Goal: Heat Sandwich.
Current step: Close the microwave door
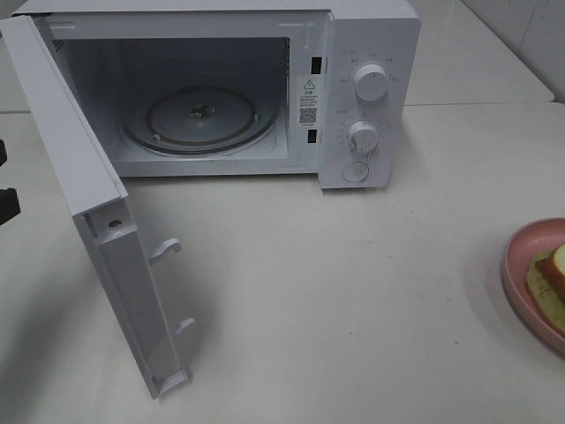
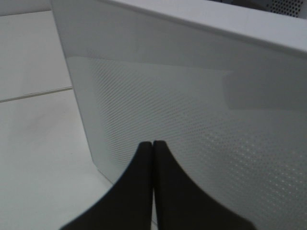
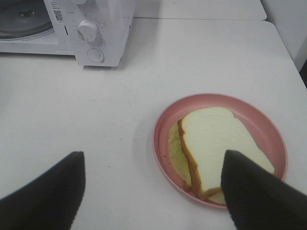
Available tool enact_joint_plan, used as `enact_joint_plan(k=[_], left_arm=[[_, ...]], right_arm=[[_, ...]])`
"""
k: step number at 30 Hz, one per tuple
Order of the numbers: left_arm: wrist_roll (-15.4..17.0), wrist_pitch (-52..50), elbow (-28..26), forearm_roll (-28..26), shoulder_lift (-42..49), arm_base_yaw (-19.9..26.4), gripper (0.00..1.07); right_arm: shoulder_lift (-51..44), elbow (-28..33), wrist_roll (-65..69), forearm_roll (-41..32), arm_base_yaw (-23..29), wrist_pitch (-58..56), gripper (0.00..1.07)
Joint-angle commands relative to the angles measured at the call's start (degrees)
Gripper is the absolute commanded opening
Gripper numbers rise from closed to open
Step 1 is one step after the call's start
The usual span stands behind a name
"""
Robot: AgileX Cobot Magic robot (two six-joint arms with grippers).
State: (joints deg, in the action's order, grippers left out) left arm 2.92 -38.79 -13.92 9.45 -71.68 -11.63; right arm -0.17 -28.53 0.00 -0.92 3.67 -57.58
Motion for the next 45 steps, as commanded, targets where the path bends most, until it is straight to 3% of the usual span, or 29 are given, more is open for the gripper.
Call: enact_joint_plan(k=[1,6,13,20,24,31,33,38,45], left_arm=[[2.7,-3.5,-1.0,3.1,-2.2,-0.4,0.0],[5.0,-6.2,-2.2,4.8,-5.6,-0.4,0.0],[5.0,-7.5,-4.2,5.7,-9.1,-0.5,0.0],[3.2,-8.1,-5.8,4.4,-12.3,-4.3,0.0],[1.7,-8.8,-9.7,1.1,-16.1,-9.4,0.0],[-0.6,-8.8,-14.3,-3.0,-20.2,-14.3,0.0],[-1.6,-8.6,-16.6,-7.0,-22.1,-16.7,0.0],[-5.2,-8.6,-20.3,-12.8,-25.2,-20.3,0.0],[-7.2,-8.6,-25.4,-17.9,-29.5,-23.2,0.0]], right_arm=[[-1.7,0.2,-0.3,0.3,-0.3,0.4,0.76],[-1.7,0.2,-0.3,0.3,-0.3,0.4,0.76],[-1.7,0.2,-0.3,0.3,-0.3,0.4,0.76],[-1.7,0.2,-0.3,0.3,-0.3,0.4,0.76],[-1.7,0.2,-0.3,0.3,-0.3,0.4,0.76],[-1.7,0.2,-0.3,0.3,-0.3,0.4,0.76],[-1.7,0.2,-0.3,0.3,-0.3,0.4,0.76],[-1.7,0.2,-0.3,0.3,-0.3,0.4,0.76],[-1.7,0.2,-0.3,0.3,-0.3,0.4,0.76]])
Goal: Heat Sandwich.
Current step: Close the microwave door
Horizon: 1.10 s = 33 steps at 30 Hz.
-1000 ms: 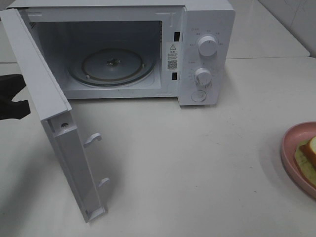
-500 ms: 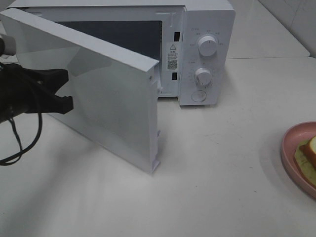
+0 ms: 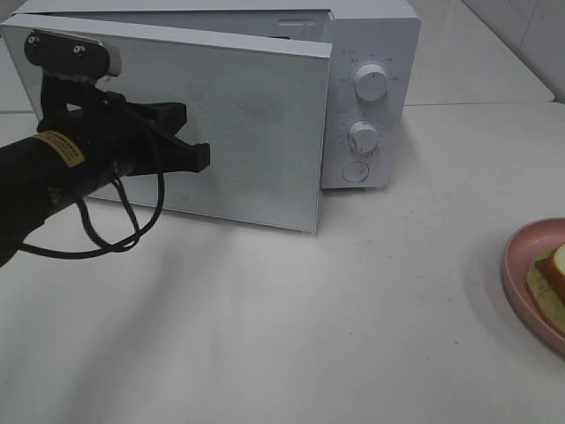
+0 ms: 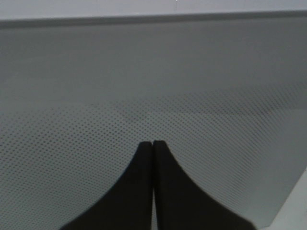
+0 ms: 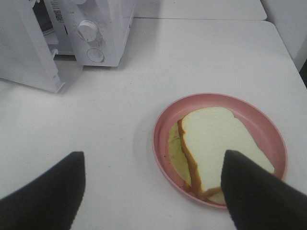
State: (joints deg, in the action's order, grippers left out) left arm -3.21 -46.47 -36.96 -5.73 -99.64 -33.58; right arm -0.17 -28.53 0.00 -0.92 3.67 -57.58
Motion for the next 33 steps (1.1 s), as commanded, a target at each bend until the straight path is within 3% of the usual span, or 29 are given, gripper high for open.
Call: enact_joint_plan(k=[1,23,33], left_arm=[[-1.8,-0.9,-4.0,-3.8,-2.8,-2.1,0.0],[-6.0,3.7,-21.2,-13.2,-13.3,-3.8,0.0],[-7.6,6.2,-26.2,-13.3,-15.8,-3.3,0.0]], right_arm=[[-1.7,0.2,-0.3,0.3,-0.3,0.4,0.76],[-1.7,0.2,-0.4,0.3,-0.3,0.4,0.76],[-1.7,0.2,-0.4,0.3,-0.3,0.4,0.76]])
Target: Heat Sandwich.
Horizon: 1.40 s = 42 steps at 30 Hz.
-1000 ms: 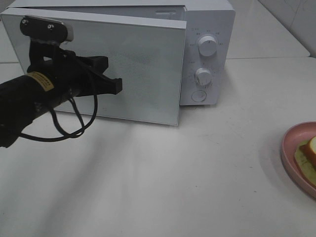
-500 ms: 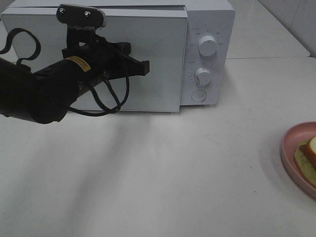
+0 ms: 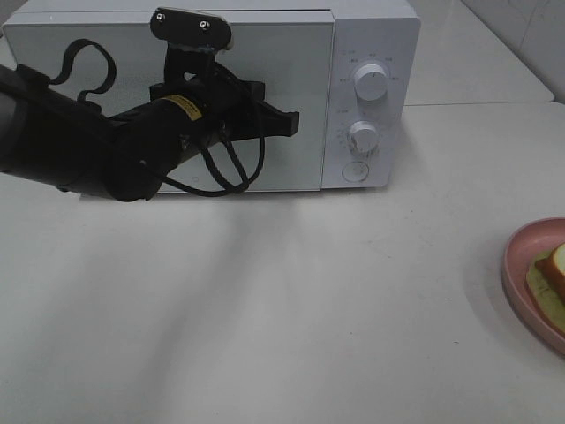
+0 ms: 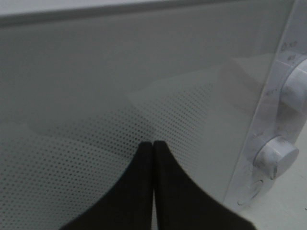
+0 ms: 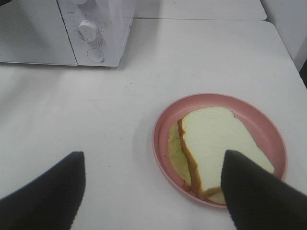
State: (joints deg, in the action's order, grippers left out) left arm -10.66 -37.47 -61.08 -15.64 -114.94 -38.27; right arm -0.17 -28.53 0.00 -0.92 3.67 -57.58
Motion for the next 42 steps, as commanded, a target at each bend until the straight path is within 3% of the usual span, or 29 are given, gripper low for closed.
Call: enact_joint_plan(k=[1,11,17,18,20,21,22,23,24,25,29,37,42], left_arm=[[-0.1,-2.8,-2.2,-3.3,-0.5,1.4,0.0],[-0.1,-0.1,-0.3,-3.2,2.2,0.6,0.0],[0.1,9.3,6.4,-3.2,9.6,-0.5,0.0],[0.5,11.5,7.2,-3.2,10.8,-0.5,0.04],[0.5,16.2,8.4,-3.2,12.7,-0.5,0.21],[0.5,16.2,8.4,-3.2,12.7,-0.5,0.21],[0.5,21.2,9.2,-3.4,14.7,-0.5,0.51],[0.5,23.7,9.5,-3.4,15.6,-0.5,0.72],[0.5,26.4,9.8,-3.4,16.4,-0.5,0.91],[0.5,28.7,9.9,-3.4,17.1,-0.5,1.01],[0.4,39.5,9.9,-3.0,19.9,-0.4,0.97],[0.0,62.9,9.9,3.0,26.1,-0.4,0.97],[3.4,73.2,9.9,4.6,29.9,3.2,0.97]], right_arm=[[-1.7,0.2,-0.3,0.3,-0.3,0.4,0.76],[-1.7,0.2,-0.3,0.3,-0.3,0.4,0.76],[-1.7,0.2,-0.3,0.3,-0.3,0.4,0.76],[-1.7,0.2,-0.3,0.3,-0.3,0.4,0.76],[-1.7,0.2,-0.3,0.3,-0.3,0.4,0.76],[-1.7,0.2,-0.3,0.3,-0.3,0.4,0.76],[-1.7,0.2,-0.3,0.3,-0.3,0.4,0.76],[-1.7,0.2,-0.3,0.3,-0.3,0.4,0.76],[-1.7,0.2,-0.3,0.3,-0.3,0.4,0.76],[-1.7,0.2,-0.3,0.3,-0.3,0.4,0.76],[-1.7,0.2,-0.3,0.3,-0.3,0.4,0.76],[-1.7,0.2,-0.4,0.2,-0.3,0.4,0.76],[-1.7,0.2,-0.4,0.2,-0.3,0.4,0.76]])
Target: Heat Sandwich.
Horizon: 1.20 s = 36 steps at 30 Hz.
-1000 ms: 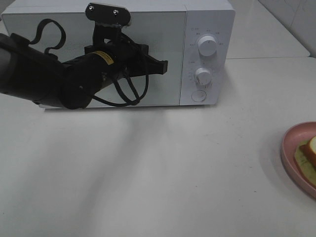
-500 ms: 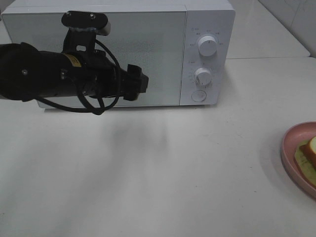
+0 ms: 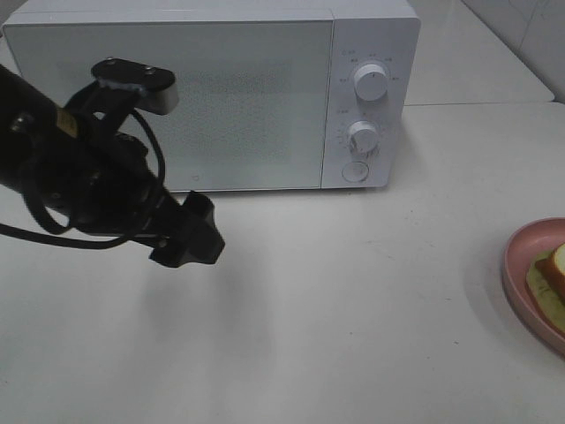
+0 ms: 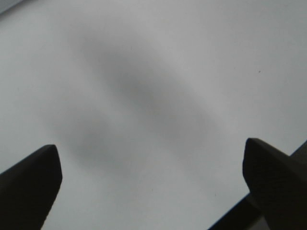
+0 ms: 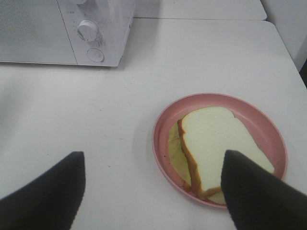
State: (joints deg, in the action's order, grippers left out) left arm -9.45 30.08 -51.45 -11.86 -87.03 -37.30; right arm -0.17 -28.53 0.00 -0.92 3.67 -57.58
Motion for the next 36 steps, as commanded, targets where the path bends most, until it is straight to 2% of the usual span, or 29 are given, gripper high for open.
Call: enact_joint_plan(k=[1,5,6,7,8,12,13,17,18,21,28,36], left_arm=[[3.4,9.3,0.2,0.8,3.0,4.9,0.97],[4.4,14.6,0.1,0.8,4.6,9.9,0.97],[4.6,16.4,0.0,0.8,5.1,11.7,0.97],[5.0,19.3,-0.1,0.7,6.1,15.7,0.97],[5.0,19.3,-0.1,0.7,6.1,15.7,0.97],[6.3,27.0,-0.1,0.6,9.2,24.5,0.97],[6.3,27.0,-0.1,0.6,9.2,24.5,0.97],[7.6,33.0,-0.1,0.9,13.1,32.3,0.97],[7.6,33.0,-0.1,0.9,13.1,32.3,0.97],[8.4,37.3,0.0,1.0,17.3,36.6,0.97],[8.2,38.4,3.3,2.8,26.5,37.6,0.97],[7.3,34.6,10.4,5.2,44.4,37.6,0.97]], right_arm=[[-1.7,0.2,-0.4,0.2,-0.3,0.4,0.76],[-1.7,0.2,-0.4,0.2,-0.3,0.4,0.76],[-1.7,0.2,-0.4,0.2,-0.3,0.4,0.76],[-1.7,0.2,-0.4,0.2,-0.3,0.4,0.76],[-1.7,0.2,-0.4,0.2,-0.3,0.4,0.76],[-1.7,0.2,-0.4,0.2,-0.3,0.4,0.76],[-1.7,0.2,-0.4,0.2,-0.3,0.4,0.76],[-1.7,0.2,-0.4,0.2,-0.3,0.4,0.76],[-1.7,0.2,-0.4,0.2,-0.3,0.4,0.76],[-1.7,0.2,-0.4,0.2,-0.3,0.4,0.76],[-1.7,0.2,-0.4,0.2,-0.3,0.4,0.76],[-1.7,0.2,-0.4,0.2,-0.3,0.4,0.76]])
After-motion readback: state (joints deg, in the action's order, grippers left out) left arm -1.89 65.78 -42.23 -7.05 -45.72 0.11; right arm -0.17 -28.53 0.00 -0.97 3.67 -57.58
